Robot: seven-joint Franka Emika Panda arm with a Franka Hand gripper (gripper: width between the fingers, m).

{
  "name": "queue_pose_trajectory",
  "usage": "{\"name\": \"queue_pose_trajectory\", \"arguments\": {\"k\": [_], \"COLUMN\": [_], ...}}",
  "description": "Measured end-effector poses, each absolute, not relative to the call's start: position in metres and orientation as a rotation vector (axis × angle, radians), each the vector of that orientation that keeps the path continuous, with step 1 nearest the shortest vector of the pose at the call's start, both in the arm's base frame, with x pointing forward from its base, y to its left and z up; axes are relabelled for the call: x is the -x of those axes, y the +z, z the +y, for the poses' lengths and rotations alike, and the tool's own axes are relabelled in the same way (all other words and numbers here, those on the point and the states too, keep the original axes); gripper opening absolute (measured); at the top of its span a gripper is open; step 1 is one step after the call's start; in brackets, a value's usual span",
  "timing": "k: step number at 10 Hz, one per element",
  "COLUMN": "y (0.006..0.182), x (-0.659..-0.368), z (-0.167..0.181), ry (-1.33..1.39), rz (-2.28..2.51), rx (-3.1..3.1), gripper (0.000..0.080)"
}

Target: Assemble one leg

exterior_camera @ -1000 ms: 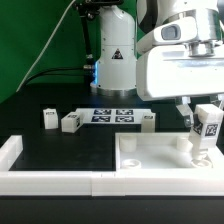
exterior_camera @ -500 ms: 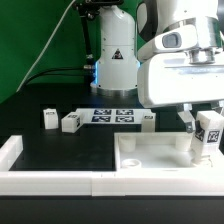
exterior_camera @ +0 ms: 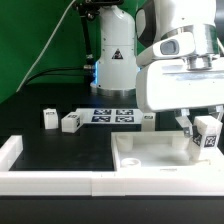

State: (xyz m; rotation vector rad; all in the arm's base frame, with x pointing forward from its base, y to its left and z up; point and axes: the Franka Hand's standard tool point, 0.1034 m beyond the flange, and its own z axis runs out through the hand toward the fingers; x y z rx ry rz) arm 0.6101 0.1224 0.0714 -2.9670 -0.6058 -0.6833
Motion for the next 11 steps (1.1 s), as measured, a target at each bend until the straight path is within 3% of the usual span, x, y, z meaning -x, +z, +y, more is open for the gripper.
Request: {"name": "queue_pose_trajectory", "arguments": {"k": [1, 3, 4, 8, 11], "y": [0.071, 0.071, 0.071, 0.072, 0.093], "x": [-0.610, -0.610, -0.610, -0.610, -0.618], "z": [0.123, 0.123, 0.123, 0.123, 0.121], "ry": [-0.683, -0.683, -0.683, -0.682, -0.672], "rz": [-0.606, -0.606, -0.606, -0.607, -0.625], "rx": [2.967, 2.967, 2.967, 2.967, 2.976], "gripper": [0.0291, 0.0529, 0.0611, 0.0647, 0.0649]}}
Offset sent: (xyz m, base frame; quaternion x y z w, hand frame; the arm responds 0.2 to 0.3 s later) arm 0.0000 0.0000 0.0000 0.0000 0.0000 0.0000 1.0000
